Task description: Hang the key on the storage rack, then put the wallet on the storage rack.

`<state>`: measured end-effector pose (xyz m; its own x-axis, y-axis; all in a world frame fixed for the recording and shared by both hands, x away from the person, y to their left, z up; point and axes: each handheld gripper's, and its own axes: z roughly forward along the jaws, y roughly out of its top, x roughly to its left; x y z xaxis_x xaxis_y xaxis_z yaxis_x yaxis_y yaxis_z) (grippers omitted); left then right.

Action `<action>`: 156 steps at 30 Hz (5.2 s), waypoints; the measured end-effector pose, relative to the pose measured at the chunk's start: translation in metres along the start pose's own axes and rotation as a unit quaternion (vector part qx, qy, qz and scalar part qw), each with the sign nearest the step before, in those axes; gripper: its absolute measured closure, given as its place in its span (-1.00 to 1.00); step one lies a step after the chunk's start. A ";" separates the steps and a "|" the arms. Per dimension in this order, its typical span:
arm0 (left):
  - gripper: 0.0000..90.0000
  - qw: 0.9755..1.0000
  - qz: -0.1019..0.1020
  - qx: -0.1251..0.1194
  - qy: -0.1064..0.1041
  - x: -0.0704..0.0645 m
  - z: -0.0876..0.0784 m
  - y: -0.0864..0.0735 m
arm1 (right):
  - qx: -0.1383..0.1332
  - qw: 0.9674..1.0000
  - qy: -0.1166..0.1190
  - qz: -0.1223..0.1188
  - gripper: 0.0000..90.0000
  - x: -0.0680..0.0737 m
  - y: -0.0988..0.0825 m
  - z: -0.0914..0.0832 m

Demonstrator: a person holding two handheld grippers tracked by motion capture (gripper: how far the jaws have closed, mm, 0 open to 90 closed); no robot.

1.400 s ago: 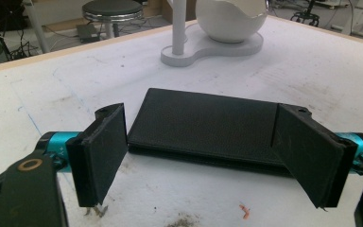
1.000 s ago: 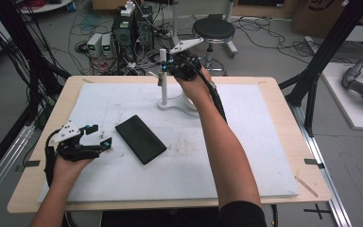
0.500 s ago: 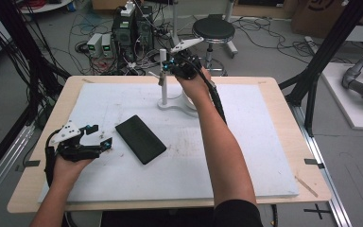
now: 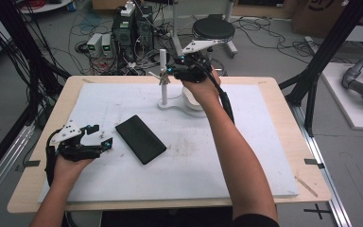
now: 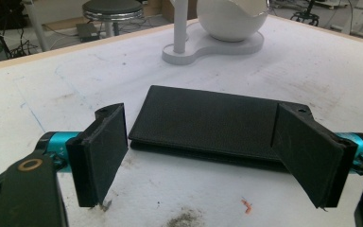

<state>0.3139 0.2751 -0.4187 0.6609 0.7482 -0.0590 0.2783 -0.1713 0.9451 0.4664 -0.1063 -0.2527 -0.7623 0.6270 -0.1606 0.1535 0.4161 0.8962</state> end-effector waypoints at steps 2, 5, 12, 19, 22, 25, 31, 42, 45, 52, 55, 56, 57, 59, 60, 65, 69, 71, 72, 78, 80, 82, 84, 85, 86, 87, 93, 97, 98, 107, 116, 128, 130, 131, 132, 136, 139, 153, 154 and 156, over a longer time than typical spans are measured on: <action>-0.57 1.000 0.002 0.002 -0.003 -0.001 0.001 0.000 | -0.001 1.000 0.004 0.002 0.12 0.003 -0.007 -0.013; -0.57 1.000 0.004 0.003 -0.004 -0.003 0.002 0.001 | 0.008 1.000 0.014 -0.001 -0.04 0.008 -0.022 -0.031; -0.57 1.000 0.015 0.011 -0.009 -0.007 0.004 0.003 | 0.005 1.000 0.015 0.023 -0.26 0.015 -0.066 -0.076; -0.57 1.000 0.025 0.012 -0.015 -0.010 0.007 0.006 | -0.001 0.999 0.012 0.046 -0.42 0.022 -0.113 -0.112; -0.58 0.999 0.031 0.012 -0.016 -0.012 0.009 0.008 | -0.009 0.998 0.012 0.064 -0.46 0.025 -0.142 -0.126; -0.60 0.999 0.035 0.011 -0.017 -0.015 0.012 0.009 | -0.017 0.996 0.012 0.086 -0.49 0.026 -0.169 -0.138; -0.60 0.999 0.042 0.007 -0.024 -0.017 0.013 0.011 | -0.023 0.992 0.014 0.122 -0.53 0.027 -0.202 -0.148; -0.60 0.999 0.044 0.007 -0.026 -0.017 0.013 0.012 | -0.019 0.992 0.014 0.122 -0.54 0.026 -0.201 -0.138; -0.60 0.999 0.044 0.007 -0.027 -0.017 0.013 0.012 | -0.014 0.992 0.013 0.121 -0.54 0.028 -0.201 -0.138; -0.60 0.999 0.036 0.003 -0.021 -0.011 0.010 0.010 | -0.008 0.993 0.011 0.119 -0.54 0.028 -0.202 -0.137; -0.60 0.999 0.039 0.005 -0.019 -0.010 0.009 0.011 | -0.011 0.993 0.011 0.117 -0.54 0.029 -0.203 -0.138; -0.60 0.999 0.039 0.005 -0.019 -0.010 0.009 0.011 | -0.011 0.993 0.011 0.117 -0.54 0.029 -0.203 -0.138; -0.60 0.999 0.040 0.005 -0.017 -0.010 0.009 0.011 | -0.012 0.993 0.013 0.118 -0.54 0.029 -0.203 -0.138; -0.60 0.999 0.041 0.004 -0.016 -0.011 0.009 0.012 | -0.010 0.993 0.011 0.117 -0.54 0.029 -0.205 -0.138; -0.60 0.999 0.041 0.004 -0.018 -0.012 0.009 0.011 | -0.011 0.993 0.012 0.117 -0.54 0.029 -0.205 -0.138; -0.60 0.999 0.042 0.005 -0.015 -0.012 0.008 0.011 | -0.014 0.993 0.012 0.118 -0.54 0.029 -0.203 -0.138; -0.60 0.999 0.038 0.003 -0.014 -0.011 0.006 0.010 | -0.017 0.993 0.013 0.119 -0.54 0.028 -0.202 -0.136; -0.60 0.999 0.037 0.005 -0.013 -0.009 0.004 0.009 | -0.017 0.993 0.016 0.118 -0.54 0.029 -0.201 -0.134; -0.60 0.999 0.036 0.004 -0.011 -0.009 0.004 0.009 | -0.014 0.993 0.020 0.118 -0.54 0.030 -0.199 -0.130; -0.60 0.999 0.036 0.002 -0.005 -0.008 -0.002 0.008 | -0.013 0.993 0.034 0.113 -0.54 0.037 -0.191 -0.116; -0.60 0.999 0.035 0.000 -0.002 -0.008 -0.005 0.008 | -0.003 0.992 0.054 0.112 -0.54 0.045 -0.184 -0.099; -0.60 0.999 0.033 0.000 -0.001 -0.008 -0.005 0.008 | 0.000 0.992 0.057 0.112 -0.54 0.047 -0.183 -0.094; -0.60 0.999 0.033 0.001 -0.001 -0.008 -0.006 0.007 | 0.010 0.991 0.071 0.111 -0.54 0.053 -0.178 -0.080; -0.60 0.999 0.033 0.002 0.000 -0.008 -0.007 0.007 | 0.023 0.991 0.080 0.108 -0.54 0.059 -0.172 -0.064; -0.60 0.999 0.033 0.001 -0.001 -0.009 -0.007 0.006 | 0.023 0.991 0.080 0.108 -0.54 0.059 -0.172 -0.064; -0.60 0.999 0.034 0.002 0.000 -0.009 -0.007 0.006 | 0.025 0.990 0.087 0.107 -0.54 0.062 -0.169 -0.057; -0.60 1.000 0.031 0.000 0.003 -0.006 -0.010 0.005 | 0.048 0.986 0.114 0.114 -0.54 0.073 -0.156 -0.014; -0.60 1.000 0.030 0.003 0.004 -0.004 -0.011 0.004 | 0.075 0.981 0.127 0.126 -0.54 0.078 -0.155 0.011; -0.60 1.000 0.029 0.003 0.004 -0.004 -0.011 0.004 | 0.079 0.980 0.129 0.126 -0.54 0.079 -0.156 0.015; -0.60 1.000 0.029 0.003 0.005 -0.004 -0.011 0.003 | 0.173 0.961 0.170 0.133 -0.47 0.101 -0.169 0.056; -0.60 0.999 0.031 0.007 0.004 -0.005 -0.009 0.004 | 0.189 0.950 0.198 0.152 -0.06 0.107 -0.172 0.058; -0.60 0.999 0.033 0.007 0.006 -0.007 -0.009 0.004 | 0.185 0.951 0.201 0.142 0.75 0.113 -0.167 0.054; -0.60 0.999 0.032 0.007 0.006 -0.006 -0.011 0.004 | 0.183 0.955 0.196 0.126 0.81 0.115 -0.165 0.052; -0.60 1.000 0.030 0.006 0.006 -0.006 -0.011 0.003 | 0.183 0.955 0.197 0.124 0.82 0.115 -0.164 0.050; -0.60 1.000 0.030 0.005 0.006 -0.005 -0.012 0.003 | 0.179 0.957 0.196 0.118 0.83 0.114 -0.164 0.049; -0.60 1.000 0.023 0.001 0.004 -0.002 -0.014 0.002 | 0.146 0.969 0.187 0.073 0.87 0.109 -0.153 0.027; -0.60 1.000 0.016 -0.007 -0.004 -0.001 -0.015 0.002 | 0.134 0.973 0.182 0.045 0.88 0.105 -0.147 0.013; -0.60 0.989 0.012 -0.035 -0.143 -0.021 0.000 0.026 | 0.024 0.976 0.185 -0.109 0.89 0.096 -0.137 -0.086; -0.60 0.987 0.015 -0.036 -0.156 -0.025 0.003 0.028 | 0.019 0.974 0.190 -0.119 0.88 0.097 -0.136 -0.087; -0.60 0.983 0.019 -0.035 -0.178 -0.030 0.007 0.032 | 0.012 0.970 0.205 -0.133 0.89 0.100 -0.136 -0.089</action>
<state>0.3076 0.2430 -0.3891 0.8750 0.4689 -0.1199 0.2086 -0.1417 0.9677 0.3132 -0.1590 -0.3537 -0.9621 0.1833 -0.2020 -0.0713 0.5459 0.8348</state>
